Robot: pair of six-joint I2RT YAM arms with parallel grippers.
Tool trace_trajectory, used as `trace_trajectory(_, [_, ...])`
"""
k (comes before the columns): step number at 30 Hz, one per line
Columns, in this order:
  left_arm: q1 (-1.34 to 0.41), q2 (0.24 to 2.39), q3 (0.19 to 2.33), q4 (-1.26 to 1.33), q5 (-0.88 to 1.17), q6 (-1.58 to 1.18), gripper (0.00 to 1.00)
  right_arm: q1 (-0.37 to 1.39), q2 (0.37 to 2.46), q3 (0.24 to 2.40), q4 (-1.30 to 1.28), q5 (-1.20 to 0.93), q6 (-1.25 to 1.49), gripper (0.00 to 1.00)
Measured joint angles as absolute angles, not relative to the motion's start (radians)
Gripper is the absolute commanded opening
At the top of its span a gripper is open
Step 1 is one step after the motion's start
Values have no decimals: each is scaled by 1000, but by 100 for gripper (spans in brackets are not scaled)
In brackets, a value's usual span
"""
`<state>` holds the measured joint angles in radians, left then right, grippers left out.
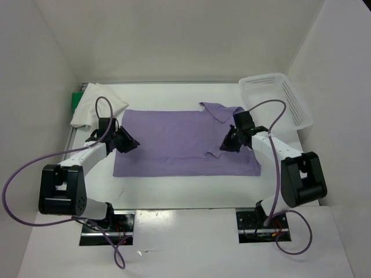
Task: Fold and stack the t-shirts
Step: Fold the flattened tshirt in 1/3 of the way
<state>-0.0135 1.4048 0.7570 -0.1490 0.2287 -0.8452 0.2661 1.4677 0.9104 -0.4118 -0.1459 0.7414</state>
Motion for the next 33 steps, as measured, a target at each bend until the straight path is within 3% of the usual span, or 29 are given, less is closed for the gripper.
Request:
trace_trajectory(7, [-14, 1402, 688, -142, 252, -849, 30, 266, 1531, 827, -434, -135, 751, 0])
trace_trajectory(21, [-14, 1359, 630, -117, 286, -870, 30, 266, 1668, 874, -381, -218, 756, 0])
trace_trajectory(33, [-7, 1359, 679, -141, 275, -868, 30, 266, 1924, 1273, -342, -294, 768, 0])
